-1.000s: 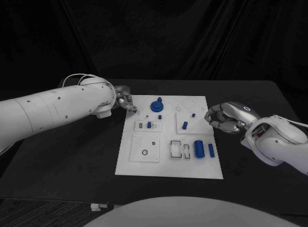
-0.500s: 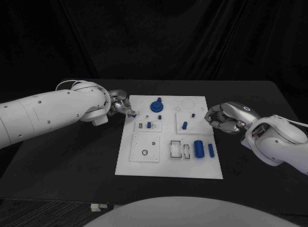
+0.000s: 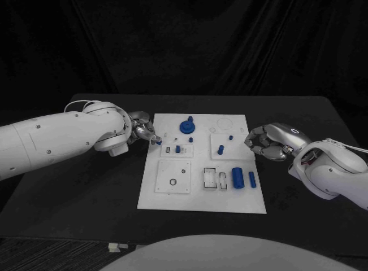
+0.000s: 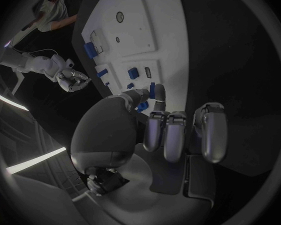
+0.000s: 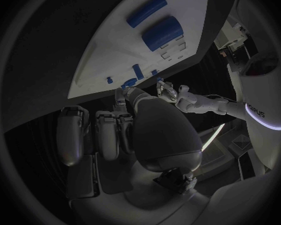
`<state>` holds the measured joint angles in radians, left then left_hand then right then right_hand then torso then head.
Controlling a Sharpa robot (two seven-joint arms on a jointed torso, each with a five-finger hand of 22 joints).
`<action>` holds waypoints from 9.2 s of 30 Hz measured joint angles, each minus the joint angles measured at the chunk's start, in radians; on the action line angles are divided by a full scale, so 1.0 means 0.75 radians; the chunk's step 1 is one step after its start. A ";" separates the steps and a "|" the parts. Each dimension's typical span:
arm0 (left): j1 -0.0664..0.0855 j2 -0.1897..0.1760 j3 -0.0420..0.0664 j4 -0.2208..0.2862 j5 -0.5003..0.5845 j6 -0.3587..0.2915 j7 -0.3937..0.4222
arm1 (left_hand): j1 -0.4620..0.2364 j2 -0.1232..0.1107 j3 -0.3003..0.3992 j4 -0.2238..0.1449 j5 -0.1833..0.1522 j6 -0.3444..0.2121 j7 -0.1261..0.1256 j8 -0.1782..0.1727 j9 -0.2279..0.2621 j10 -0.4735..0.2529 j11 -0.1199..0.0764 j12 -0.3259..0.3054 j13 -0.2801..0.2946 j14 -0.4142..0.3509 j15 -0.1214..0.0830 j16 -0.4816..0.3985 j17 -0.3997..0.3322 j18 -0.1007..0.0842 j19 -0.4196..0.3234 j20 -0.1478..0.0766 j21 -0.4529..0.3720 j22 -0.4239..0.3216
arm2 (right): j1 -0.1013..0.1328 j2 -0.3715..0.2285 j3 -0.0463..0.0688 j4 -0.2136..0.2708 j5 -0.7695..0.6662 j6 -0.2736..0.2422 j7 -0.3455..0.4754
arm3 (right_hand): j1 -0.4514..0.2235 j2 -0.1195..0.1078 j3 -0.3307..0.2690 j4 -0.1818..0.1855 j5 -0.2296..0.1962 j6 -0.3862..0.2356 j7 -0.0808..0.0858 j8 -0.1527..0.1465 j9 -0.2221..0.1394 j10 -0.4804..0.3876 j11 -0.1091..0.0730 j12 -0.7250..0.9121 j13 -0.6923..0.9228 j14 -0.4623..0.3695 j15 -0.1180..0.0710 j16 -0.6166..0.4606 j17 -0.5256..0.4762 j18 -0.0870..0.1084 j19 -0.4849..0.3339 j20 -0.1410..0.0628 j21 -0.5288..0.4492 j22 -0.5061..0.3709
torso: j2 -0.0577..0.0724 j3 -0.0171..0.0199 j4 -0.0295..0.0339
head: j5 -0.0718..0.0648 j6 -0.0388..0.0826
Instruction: Assemble the parts on the task board
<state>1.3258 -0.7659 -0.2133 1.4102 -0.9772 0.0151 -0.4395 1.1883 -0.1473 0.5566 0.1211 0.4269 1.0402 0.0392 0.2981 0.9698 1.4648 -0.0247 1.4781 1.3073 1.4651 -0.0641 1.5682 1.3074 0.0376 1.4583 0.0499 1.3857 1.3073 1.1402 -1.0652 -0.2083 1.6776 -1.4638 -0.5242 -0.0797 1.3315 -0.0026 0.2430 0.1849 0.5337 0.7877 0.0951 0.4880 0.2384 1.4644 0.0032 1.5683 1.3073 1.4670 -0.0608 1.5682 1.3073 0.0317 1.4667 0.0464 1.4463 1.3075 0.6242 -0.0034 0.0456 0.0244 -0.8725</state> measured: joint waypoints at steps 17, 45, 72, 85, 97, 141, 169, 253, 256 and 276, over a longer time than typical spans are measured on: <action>-0.007 0.016 0.000 0.031 0.006 -0.079 -0.039 | -0.023 0.009 0.018 -0.004 -0.007 0.005 0.000 -0.005 -0.003 0.000 0.000 -0.005 0.000 0.000 0.000 0.000 0.000 0.000 -0.009 0.000 -0.005 0.000 | -0.010 -0.006 0.000 0.004 0.000 -0.003 0.000 | 0.000 0.000 0.004 -0.004 0.000 0.000 0.000 0.000 0.000 0.000 0.000 0.000 0.000 0.000 0.000 0.000 0.000 0.000 0.000 0.000 0.000 0.000 | 0.002 -0.0004 -0.0019 | 0.004 0.000; -0.064 0.039 -0.001 0.038 0.008 -0.115 -0.040 | -0.039 0.018 0.018 -0.004 -0.008 0.007 0.008 -0.015 -0.006 0.000 0.000 -0.010 0.000 0.000 0.000 0.000 0.000 0.000 -0.009 0.000 -0.016 0.000 | -0.011 -0.007 0.000 0.005 0.000 -0.008 0.000 | 0.000 0.000 0.004 -0.004 0.000 0.000 0.000 0.000 0.000 0.000 0.000 0.000 0.000 0.000 0.000 0.000 0.000 0.000 0.000 0.000 0.000 0.001 | 0.001 -0.0012 -0.0009 | 0.009 0.000; -0.072 0.044 -0.001 0.037 0.008 -0.123 -0.030 | -0.038 0.018 0.018 -0.003 -0.008 0.001 0.008 -0.015 -0.008 0.000 0.000 -0.010 0.000 0.000 0.000 0.000 0.000 0.000 -0.014 -0.005 -0.016 0.000 | -0.011 -0.007 0.000 0.003 0.000 -0.013 0.000 | 0.000 0.000 0.004 -0.004 0.000 0.000 0.000 0.000 0.000 0.000 0.000 0.000 0.000 0.000 0.000 0.000 0.000 0.000 0.000 0.000 0.000 0.000 | 0.001 -0.0008 -0.0008 | 0.011 0.000; -0.077 0.039 -0.001 0.038 0.009 -0.122 -0.035 | -0.036 0.030 0.018 -0.003 -0.012 -0.004 0.012 -0.021 -0.008 0.000 0.000 -0.010 0.000 0.000 0.000 0.000 0.000 0.000 -0.014 -0.005 -0.016 0.000 | -0.011 -0.011 0.000 0.005 0.000 -0.014 0.000 | 0.000 0.000 0.004 -0.004 0.000 0.000 0.000 0.000 0.000 0.000 0.000 0.000 0.000 0.000 0.000 0.000 0.000 0.000 0.000 0.000 0.000 0.000 | 0.001 -0.0008 -0.0008 | 0.005 0.000; -0.086 0.044 -0.001 0.030 0.009 -0.121 -0.036 | -0.036 0.030 0.018 -0.003 -0.012 0.000 0.010 -0.021 -0.008 0.000 0.000 -0.010 0.000 0.000 0.000 0.000 0.000 0.000 -0.014 -0.005 -0.016 0.000 | -0.011 -0.014 0.000 0.007 0.000 -0.014 0.000 | 0.000 0.000 0.004 -0.004 0.000 0.000 0.000 0.000 0.000 0.000 0.000 0.000 0.000 0.000 0.000 0.000 0.000 0.000 0.000 0.000 0.000 0.000 | 0.001 -0.0009 -0.0008 | 0.004 0.000; -0.100 0.060 0.001 0.009 0.009 -0.094 -0.032 | -0.130 0.095 -0.253 0.131 -0.301 0.021 0.002 -0.067 -0.051 -0.010 0.010 -0.015 0.000 0.000 0.000 0.000 0.000 0.000 -0.023 0.005 -0.033 0.000 | -0.011 -0.011 0.000 0.006 0.000 -0.014 0.000 | 0.000 0.000 0.007 -0.007 0.000 0.000 0.000 0.000 0.000 0.005 0.005 0.000 0.000 0.000 0.000 0.000 0.000 0.000 0.000 0.000 0.000 0.001 | 0.001 -0.0010 -0.0010 | 0.010 0.000; -0.098 0.080 0.006 -0.011 0.010 -0.065 -0.037 | -0.290 0.189 -0.566 0.226 -0.393 -0.075 0.031 0.012 0.050 -0.029 0.029 -0.015 0.000 0.000 0.019 0.000 0.000 0.022 -0.043 0.024 -0.067 0.000 | -0.011 -0.010 0.000 0.006 0.000 -0.014 -0.001 | 0.000 0.000 0.007 -0.007 0.000 0.000 0.000 0.000 0.000 0.005 0.005 0.000 0.000 0.000 0.000 0.000 0.000 0.000 0.000 0.000 0.000 0.000 | 0.001 -0.0009 -0.0009 | 0.008 0.000; -0.098 0.076 0.005 -0.004 -0.098 -0.048 -0.034 | -0.029 0.166 -0.472 0.224 -0.137 -0.256 0.003 0.336 0.169 -0.023 0.005 -0.015 0.000 0.000 0.009 0.000 0.000 0.021 -0.043 0.005 -0.067 0.000 | -0.011 -0.006 0.000 0.003 0.000 -0.013 -0.001 | 0.000 0.000 0.011 -0.011 0.000 0.000 0.000 0.000 0.000 0.005 0.005 0.000 0.000 0.000 0.000 0.000 0.000 0.000 -0.005 0.005 0.000 0.001 | 0.001 -0.0009 -0.0009 | 0.016 0.000; -0.098 0.077 0.006 -0.004 -0.099 -0.046 -0.033 | -0.100 0.182 -0.515 0.225 -0.220 -0.246 0.018 0.303 0.128 -0.024 0.019 -0.015 0.000 0.000 0.009 0.000 0.000 0.021 -0.042 0.005 -0.067 0.000 | -0.011 -0.006 0.000 0.003 0.000 -0.013 -0.001 | 0.000 0.000 0.011 -0.011 0.000 0.000 0.000 0.000 0.000 0.005 0.005 0.000 0.000 0.000 0.000 0.000 0.000 0.000 -0.005 0.005 0.000 0.001 | 0.001 -0.0009 -0.0010 | 0.015 0.000; -0.096 0.078 0.008 -0.007 -0.102 -0.033 -0.031 | -0.304 0.238 -0.682 0.232 -0.410 -0.228 0.035 0.271 0.059 -0.024 0.028 -0.015 0.000 0.000 0.019 0.000 0.000 0.021 -0.038 0.020 -0.072 0.000 | -0.011 -0.005 0.000 0.003 0.000 -0.013 -0.002 | 0.000 0.000 0.011 -0.011 0.000 0.000 0.000 0.000 0.000 0.005 0.005 0.000 0.000 0.000 0.000 0.000 0.000 0.000 -0.005 0.005 0.000 0.000 | 0.002 -0.0012 -0.0010 | 0.018 0.000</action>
<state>1.2536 -0.7074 -0.2071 1.4052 -1.0535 -0.0097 -0.4626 0.9600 0.0313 0.0454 0.2953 0.1193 0.8696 0.0655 0.5015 1.0143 1.4467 -0.0033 1.4667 1.3073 1.4653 -0.0496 1.5682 1.3073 0.0536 1.4300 0.0647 1.3314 1.3073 1.1316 -1.0687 -0.2084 1.6795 -1.4638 -0.5339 -0.0812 1.3315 -0.0026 0.2513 0.1766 0.5337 0.7877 0.0950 0.4880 0.2384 1.4680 0.0068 1.5683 1.3073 1.4670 -0.0608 1.5682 1.3073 0.0317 1.4631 0.0500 1.4463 1.3077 0.6254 -0.0042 0.0449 0.0376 -0.8725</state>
